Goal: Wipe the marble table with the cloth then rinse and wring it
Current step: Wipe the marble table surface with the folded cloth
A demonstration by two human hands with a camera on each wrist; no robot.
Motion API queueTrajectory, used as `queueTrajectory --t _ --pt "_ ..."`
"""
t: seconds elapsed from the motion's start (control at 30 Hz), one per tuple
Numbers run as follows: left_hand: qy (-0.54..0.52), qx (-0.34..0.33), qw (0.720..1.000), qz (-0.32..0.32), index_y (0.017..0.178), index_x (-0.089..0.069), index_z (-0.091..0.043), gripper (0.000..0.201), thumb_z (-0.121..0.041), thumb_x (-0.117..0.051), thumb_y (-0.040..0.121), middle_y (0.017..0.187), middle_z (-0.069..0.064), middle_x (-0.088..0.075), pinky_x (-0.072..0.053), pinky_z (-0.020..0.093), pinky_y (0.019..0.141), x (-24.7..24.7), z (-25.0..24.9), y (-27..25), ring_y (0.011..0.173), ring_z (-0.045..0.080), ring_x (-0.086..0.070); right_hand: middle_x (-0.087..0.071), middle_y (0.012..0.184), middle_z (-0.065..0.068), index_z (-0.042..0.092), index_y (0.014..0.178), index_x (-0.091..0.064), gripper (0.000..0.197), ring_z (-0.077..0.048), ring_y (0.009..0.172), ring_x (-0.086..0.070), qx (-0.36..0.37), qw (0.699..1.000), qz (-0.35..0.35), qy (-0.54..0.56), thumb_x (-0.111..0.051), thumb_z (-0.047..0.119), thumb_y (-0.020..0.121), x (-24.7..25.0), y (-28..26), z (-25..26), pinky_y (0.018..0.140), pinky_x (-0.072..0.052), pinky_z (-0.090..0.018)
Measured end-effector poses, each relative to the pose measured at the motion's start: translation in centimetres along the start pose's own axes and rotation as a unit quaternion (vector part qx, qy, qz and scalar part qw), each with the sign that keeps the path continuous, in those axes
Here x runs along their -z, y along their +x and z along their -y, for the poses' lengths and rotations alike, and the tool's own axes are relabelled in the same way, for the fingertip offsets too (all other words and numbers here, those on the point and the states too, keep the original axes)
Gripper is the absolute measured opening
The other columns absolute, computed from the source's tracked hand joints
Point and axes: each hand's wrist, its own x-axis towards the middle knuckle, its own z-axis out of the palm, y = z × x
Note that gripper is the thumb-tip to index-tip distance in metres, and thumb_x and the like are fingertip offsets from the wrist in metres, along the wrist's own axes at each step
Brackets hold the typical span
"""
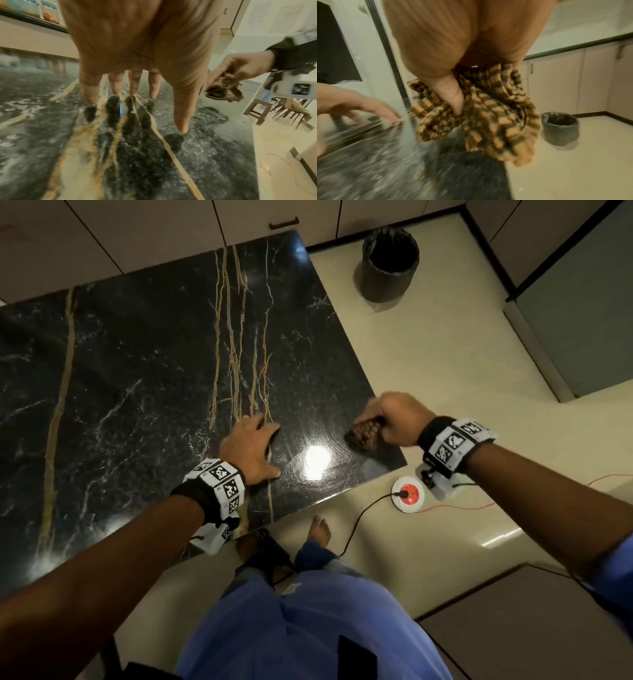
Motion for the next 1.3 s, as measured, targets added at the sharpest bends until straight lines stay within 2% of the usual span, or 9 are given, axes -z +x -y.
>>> queueTrajectory --t 0.13,0.3,0.47,0.6,0.67,0.9,1.03,1.17,1.3 --pt "0.023 -0.018 0.999 0.014 0.147 -0.026 -0.031 0.099 -0.044 -0.083 0.066 0.160 0.004 -0.008 -0.029 0.059 0.110 -0.9 -2.7 -0.1 0.147 0.029 -0.008 -0.067 0.107 -0.001 0.025 0.114 -0.069 0.034 -0.024 0.102 -0.059 -0.089 0.992 -0.079 0.036 -0.062 0.012 0.083 -0.8 2.1 -1.2 0.083 -0.042 -0.029" --pt "0.011 0.003 0.999 0.051 0.146 -0.023 -0.031 0.104 -0.035 -0.086 0.064 0.160 0.003 0.002 -0.021 0.067 0.110 -1.6 -5.0 -0.1 0.147 0.031 0.002 -0.066 0.097 0.000 0.025 0.106 -0.071 0.029 -0.024 0.090 -0.057 -0.008 0.999 -0.048 0.017 -0.060 0.014 0.082 -3.3 -2.9 0.6 0.075 -0.047 -0.035" --pt "-0.020 0.015 0.999 0.045 0.145 -0.027 -0.030 0.105 -0.029 -0.089 0.061 0.160 0.004 0.000 -0.017 0.069 0.109 -1.5 -5.2 0.1 0.147 0.031 0.002 -0.068 0.101 0.009 0.031 0.108 -0.070 0.046 -0.021 0.096 -0.060 0.023 0.999 0.022 0.015 -0.053 0.006 0.074 -3.9 -6.7 -0.5 0.074 -0.048 -0.030" --pt "-0.031 0.025 0.998 0.040 0.143 -0.030 -0.030 0.106 -0.025 -0.091 0.057 0.158 0.005 -0.004 -0.017 0.072 0.107 -1.4 -5.6 0.4 0.147 0.031 0.001 -0.066 0.102 0.003 0.028 0.115 -0.066 0.042 -0.025 0.095 -0.058 -0.063 0.992 -0.094 0.055 -0.054 0.012 0.078 -2.9 -4.0 -1.3 0.078 -0.049 -0.035" --pt "-0.030 0.030 0.998 0.041 0.142 -0.031 -0.030 0.107 -0.024 -0.092 0.055 0.156 0.005 -0.006 -0.018 0.072 0.106 -1.3 -5.9 0.4 0.147 0.031 0.000 -0.064 0.106 0.000 0.025 0.119 -0.063 0.042 -0.028 0.097 -0.058 -0.120 0.985 -0.115 0.054 -0.057 0.014 0.079 -3.1 -3.1 -1.2 0.078 -0.049 -0.037" --pt "-0.038 0.033 0.998 0.043 0.141 -0.032 -0.031 0.106 -0.022 -0.092 0.055 0.156 0.004 -0.007 -0.018 0.072 0.106 -1.3 -5.9 0.5 0.147 0.032 0.002 -0.062 0.104 -0.001 0.024 0.119 -0.064 0.051 -0.029 0.083 -0.058 -0.218 0.956 -0.181 0.076 -0.060 0.006 0.072 -8.6 -9.1 1.4 0.068 -0.045 -0.031" --pt "-0.030 0.033 0.998 0.036 0.140 -0.033 -0.031 0.107 -0.025 -0.094 0.051 0.154 0.005 -0.010 -0.024 0.072 0.104 -1.3 -6.0 0.6 0.146 0.032 -0.004 -0.059 0.101 -0.003 0.018 0.118 -0.062 0.045 -0.027 0.082 -0.061 -0.203 0.967 -0.136 0.074 -0.058 0.009 0.074 -9.5 -9.5 4.9 0.065 -0.038 -0.024" --pt "-0.029 0.024 0.999 0.032 0.139 -0.033 -0.030 0.108 -0.026 -0.094 0.050 0.153 0.006 -0.010 -0.027 0.069 0.105 -1.5 -5.8 0.8 0.145 0.033 -0.006 -0.054 0.096 0.001 0.022 0.110 -0.062 0.037 -0.026 0.086 -0.060 -0.124 0.986 -0.065 0.094 -0.053 0.015 0.075 -9.1 -7.9 7.8 0.067 -0.049 -0.033" --pt "-0.028 0.022 0.999 0.026 0.139 -0.034 -0.030 0.109 -0.026 -0.095 0.049 0.153 0.006 -0.011 -0.028 0.066 0.106 -1.8 -5.5 0.8 0.145 0.033 -0.007 -0.062 0.096 0.001 0.025 0.113 -0.066 0.040 -0.022 0.087 -0.060 -0.191 0.959 -0.169 0.123 -0.057 0.017 0.074 -7.5 -7.2 5.3 0.070 -0.042 -0.026"
